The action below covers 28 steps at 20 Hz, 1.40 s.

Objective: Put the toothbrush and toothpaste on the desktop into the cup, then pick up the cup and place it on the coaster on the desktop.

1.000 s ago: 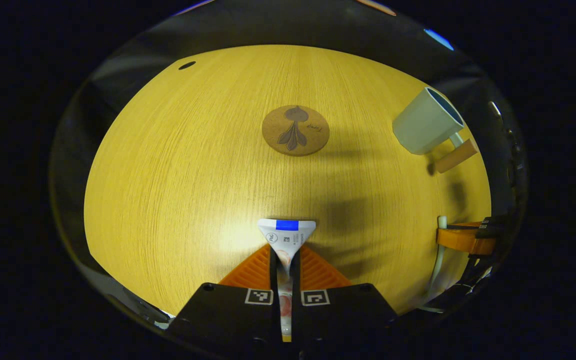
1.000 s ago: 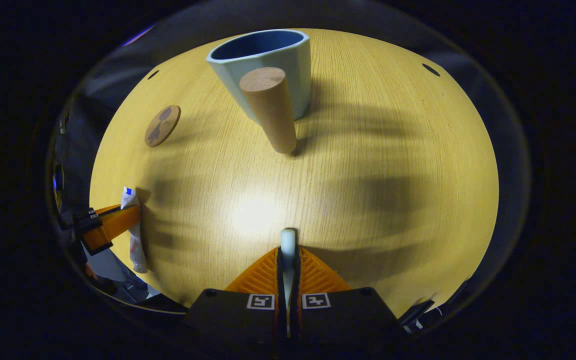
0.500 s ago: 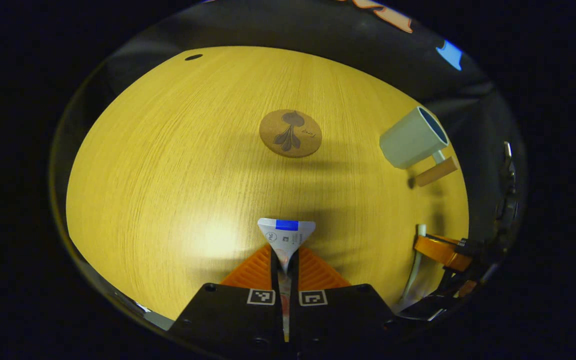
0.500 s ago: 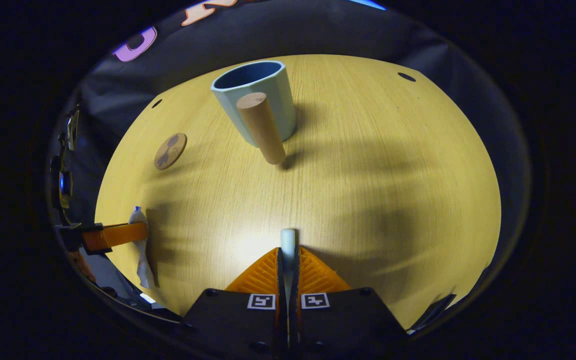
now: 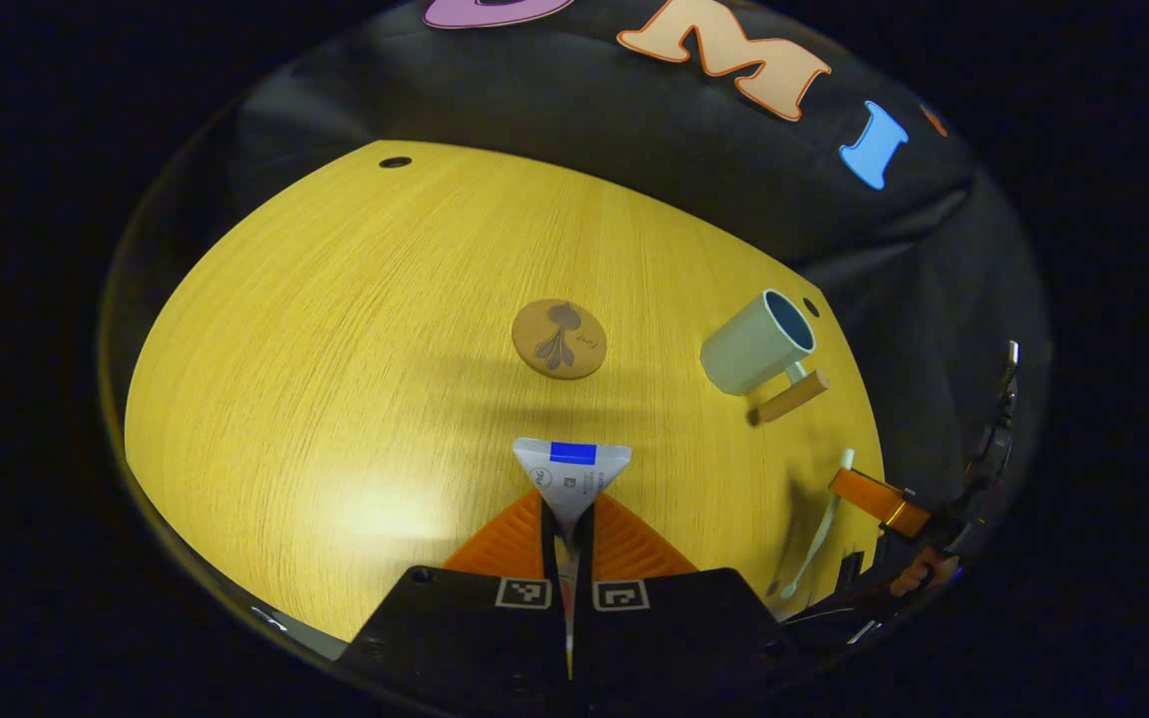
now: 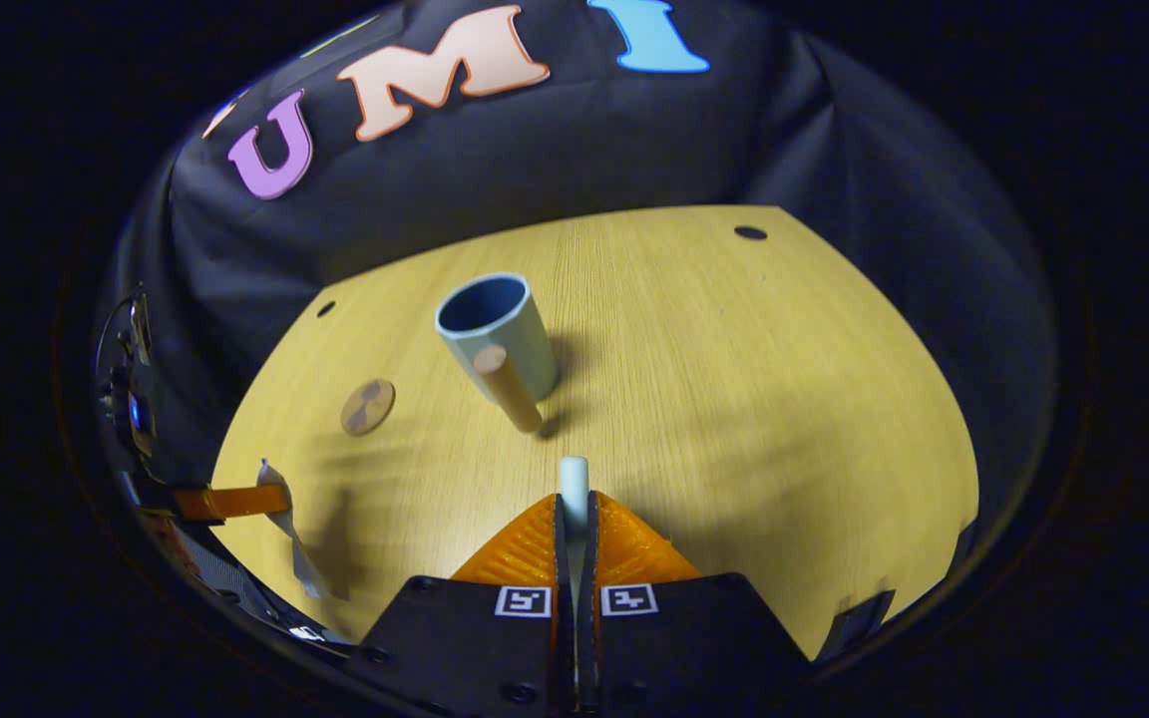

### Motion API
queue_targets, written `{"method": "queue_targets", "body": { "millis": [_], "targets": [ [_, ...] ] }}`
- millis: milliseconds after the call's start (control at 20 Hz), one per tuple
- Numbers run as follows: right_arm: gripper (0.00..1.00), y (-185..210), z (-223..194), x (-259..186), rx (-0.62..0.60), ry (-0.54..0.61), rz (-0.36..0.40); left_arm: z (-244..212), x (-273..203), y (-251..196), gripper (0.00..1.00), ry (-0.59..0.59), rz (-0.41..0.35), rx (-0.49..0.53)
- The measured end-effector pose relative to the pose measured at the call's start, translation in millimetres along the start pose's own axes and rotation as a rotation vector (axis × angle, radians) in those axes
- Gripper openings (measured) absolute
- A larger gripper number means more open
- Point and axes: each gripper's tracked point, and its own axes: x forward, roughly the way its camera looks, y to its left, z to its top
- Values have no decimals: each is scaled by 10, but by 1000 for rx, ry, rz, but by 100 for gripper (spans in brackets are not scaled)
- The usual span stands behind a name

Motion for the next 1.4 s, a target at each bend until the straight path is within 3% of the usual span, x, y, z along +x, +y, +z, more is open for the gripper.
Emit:
{"method": "queue_targets", "body": {
  "millis": [250,500,800,900,1100,1400],
  "targets": [
    [4,293,879,-347,102,-233,143,279,-121,-158,1,-87,-52,63],
    [4,471,1541,-483,166,-391,248,489,-135,-341,1,-154,-97,109],
    [4,660,2135,-143,163,-508,319,800,26,-555,1,-260,-170,158],
    [4,645,2317,-47,164,-578,305,887,74,-624,1,-297,-202,182],
    [4,532,2530,61,117,-729,196,978,188,-673,1,-355,-274,232],
    [4,684,2401,294,113,-814,163,1053,346,-662,1,-401,-378,287]
  ]
}}
